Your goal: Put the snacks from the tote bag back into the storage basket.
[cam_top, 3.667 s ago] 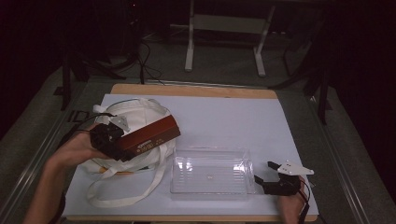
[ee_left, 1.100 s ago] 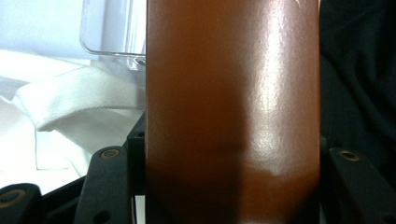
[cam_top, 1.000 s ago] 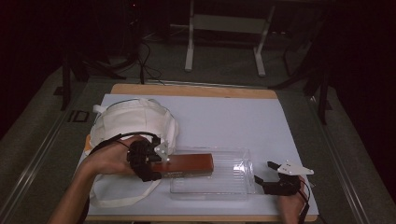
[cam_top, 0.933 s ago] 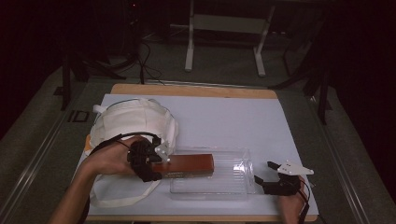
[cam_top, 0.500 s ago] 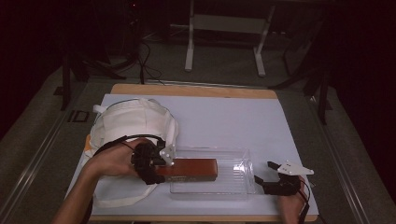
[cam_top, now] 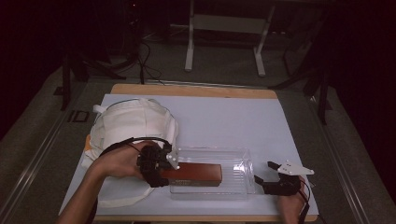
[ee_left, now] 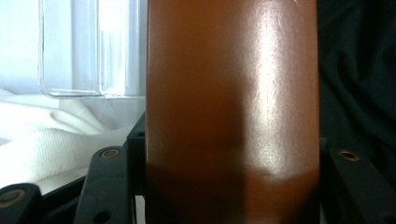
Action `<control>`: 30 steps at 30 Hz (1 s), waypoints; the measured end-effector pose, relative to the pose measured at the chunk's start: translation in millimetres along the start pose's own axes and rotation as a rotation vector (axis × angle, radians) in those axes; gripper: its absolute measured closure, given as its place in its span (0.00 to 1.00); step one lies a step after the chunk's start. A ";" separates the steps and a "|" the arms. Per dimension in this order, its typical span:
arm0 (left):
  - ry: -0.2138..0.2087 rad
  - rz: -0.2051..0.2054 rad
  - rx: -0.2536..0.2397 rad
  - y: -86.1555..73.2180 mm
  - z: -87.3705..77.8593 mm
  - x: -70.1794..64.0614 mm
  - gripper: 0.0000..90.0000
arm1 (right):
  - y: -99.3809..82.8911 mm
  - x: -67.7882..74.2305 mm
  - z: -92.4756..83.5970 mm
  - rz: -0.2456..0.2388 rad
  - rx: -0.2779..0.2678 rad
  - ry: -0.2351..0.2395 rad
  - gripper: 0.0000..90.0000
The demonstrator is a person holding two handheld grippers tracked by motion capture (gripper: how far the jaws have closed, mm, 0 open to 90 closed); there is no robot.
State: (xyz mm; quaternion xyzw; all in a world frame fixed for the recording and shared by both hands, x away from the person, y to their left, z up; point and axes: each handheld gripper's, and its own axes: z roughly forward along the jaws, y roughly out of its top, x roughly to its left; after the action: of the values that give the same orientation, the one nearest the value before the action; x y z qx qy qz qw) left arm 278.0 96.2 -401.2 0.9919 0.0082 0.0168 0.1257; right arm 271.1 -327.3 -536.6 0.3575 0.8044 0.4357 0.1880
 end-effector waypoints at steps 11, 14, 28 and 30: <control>-0.010 0.020 0.036 12.4 4.8 -0.4 0.48 | -0.1 0.0 -0.3 0.002 -0.003 0.000 0.17; -0.011 0.021 0.043 14.9 8.0 -0.3 0.48 | -0.1 0.0 -0.2 0.001 -0.002 0.000 0.17; -0.021 0.039 0.071 28.4 17.9 -1.1 0.48 | 0.0 -0.1 0.1 0.001 0.001 0.000 0.17; -0.021 0.043 0.074 30.6 18.8 -1.2 0.48 | 0.0 0.0 0.1 0.002 0.001 0.000 0.17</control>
State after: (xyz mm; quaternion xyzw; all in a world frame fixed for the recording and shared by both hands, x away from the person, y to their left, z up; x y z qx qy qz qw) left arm 277.8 61.9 -411.8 0.9959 -0.0141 0.0089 0.0884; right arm 271.2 -327.3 -536.6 0.3582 0.8043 0.4356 0.1873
